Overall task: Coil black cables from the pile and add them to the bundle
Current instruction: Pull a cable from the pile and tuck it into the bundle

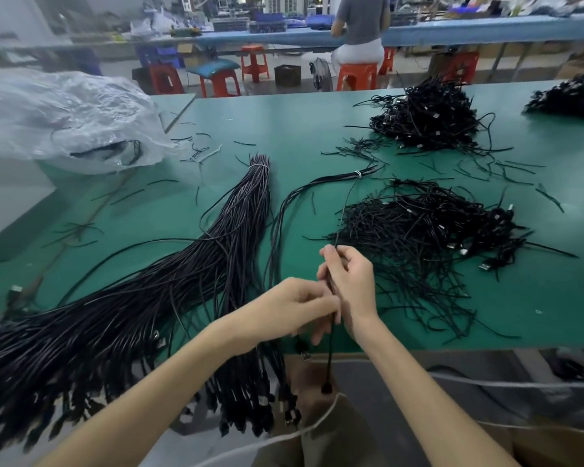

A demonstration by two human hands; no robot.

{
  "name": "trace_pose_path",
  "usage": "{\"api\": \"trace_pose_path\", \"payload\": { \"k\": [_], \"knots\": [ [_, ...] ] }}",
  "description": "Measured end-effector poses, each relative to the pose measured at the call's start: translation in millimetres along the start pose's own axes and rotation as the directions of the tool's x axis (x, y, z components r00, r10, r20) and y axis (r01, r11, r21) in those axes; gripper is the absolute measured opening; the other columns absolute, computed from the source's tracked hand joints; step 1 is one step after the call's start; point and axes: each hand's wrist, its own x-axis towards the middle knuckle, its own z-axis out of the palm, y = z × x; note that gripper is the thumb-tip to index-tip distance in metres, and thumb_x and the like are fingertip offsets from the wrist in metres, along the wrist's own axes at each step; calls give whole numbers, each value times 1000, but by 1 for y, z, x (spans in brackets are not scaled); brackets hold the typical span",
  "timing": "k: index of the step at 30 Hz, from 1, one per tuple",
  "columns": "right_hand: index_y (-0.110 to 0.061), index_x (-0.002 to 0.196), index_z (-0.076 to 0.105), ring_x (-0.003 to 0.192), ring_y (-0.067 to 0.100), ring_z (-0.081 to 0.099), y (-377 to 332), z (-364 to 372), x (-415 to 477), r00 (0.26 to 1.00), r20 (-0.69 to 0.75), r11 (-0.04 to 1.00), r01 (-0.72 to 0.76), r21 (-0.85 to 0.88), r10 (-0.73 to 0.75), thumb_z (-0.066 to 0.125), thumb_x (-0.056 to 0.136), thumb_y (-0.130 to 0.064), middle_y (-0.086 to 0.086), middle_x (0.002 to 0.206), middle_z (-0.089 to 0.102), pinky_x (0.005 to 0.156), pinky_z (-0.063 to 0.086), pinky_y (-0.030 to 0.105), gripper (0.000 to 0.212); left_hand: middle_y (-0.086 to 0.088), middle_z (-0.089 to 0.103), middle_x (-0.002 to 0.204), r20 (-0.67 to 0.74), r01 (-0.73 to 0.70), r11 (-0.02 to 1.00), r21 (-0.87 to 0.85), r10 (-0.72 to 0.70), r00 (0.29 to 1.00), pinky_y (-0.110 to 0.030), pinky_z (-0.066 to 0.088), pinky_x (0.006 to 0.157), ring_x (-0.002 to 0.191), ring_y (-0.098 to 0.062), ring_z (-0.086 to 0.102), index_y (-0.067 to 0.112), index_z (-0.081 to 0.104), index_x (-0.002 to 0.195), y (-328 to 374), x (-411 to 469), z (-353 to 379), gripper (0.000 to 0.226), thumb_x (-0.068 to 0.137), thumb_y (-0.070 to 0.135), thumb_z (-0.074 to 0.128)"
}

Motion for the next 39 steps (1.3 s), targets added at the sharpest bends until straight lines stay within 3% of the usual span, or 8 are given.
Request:
{"api": "trace_pose_path", "payload": {
  "k": [6,8,11,16,19,26,32,39],
  "knots": [
    [-3,86,64,50,23,56,1,4,-4,981,192,999,6,34,-13,63,96,-49,1,55,61,55,51,51,47,-7,56,74,-139,-104,843,-527,35,990,-39,39,69,64,-20,50,11,61,88,18,12,-11,30,108,30,50],
    [-17,77,69,57,24,58,1,5,-3,972,233,998,51,-42,-40,62,99,-50,-1,59,65,59,53,51,40,-4,53,75,-189,-121,800,-588,9,982,-44,36,74,65,-19,48,12,63,92,17,17,-15,28,108,32,51],
    [-36,60,64,59,23,61,1,6,-2,970,225,973,136,-186,-92,57,101,-35,-5,60,66,66,54,49,41,-4,55,77,-248,-137,796,-590,-17,969,-29,42,66,63,-15,51,11,72,108,10,18,-20,30,109,30,48],
    [0,76,60,54,35,49,4,3,1,968,216,950,183,-253,-129,55,105,-26,17,60,59,54,43,47,39,-1,58,78,-209,-124,790,-600,-5,978,-21,50,63,63,-12,56,15,74,113,-7,14,-35,26,107,29,53],
    [3,77,53,47,14,36,4,3,0,970,227,961,147,-235,-92,54,104,-22,-3,49,44,52,30,32,37,6,57,74,-194,-79,812,-578,-43,980,-19,49,63,63,-11,54,19,74,104,-16,14,-43,29,103,43,57],
    [-20,59,34,56,16,28,-4,4,-4,958,279,963,135,-235,-66,51,86,-30,-10,54,29,58,26,38,33,1,46,65,-227,30,942,-335,-111,968,-21,38,55,56,-16,43,19,65,80,-32,11,-42,43,97,58,61],
    [-7,64,29,54,13,22,-6,2,-5,943,330,981,100,-168,-40,51,85,-29,6,60,28,55,20,33,37,-6,48,54,-336,7,989,-145,-56,940,-24,37,48,48,-20,41,14,58,67,-26,16,-34,56,105,54,48],
    [-16,58,30,53,11,24,-8,-2,-7,924,380,981,110,-160,-42,52,84,-25,1,57,30,53,21,30,36,-8,62,60,-334,-35,999,2,34,942,-28,42,43,48,-23,51,7,65,85,-33,22,-26,47,108,42,45]
  ]
}}
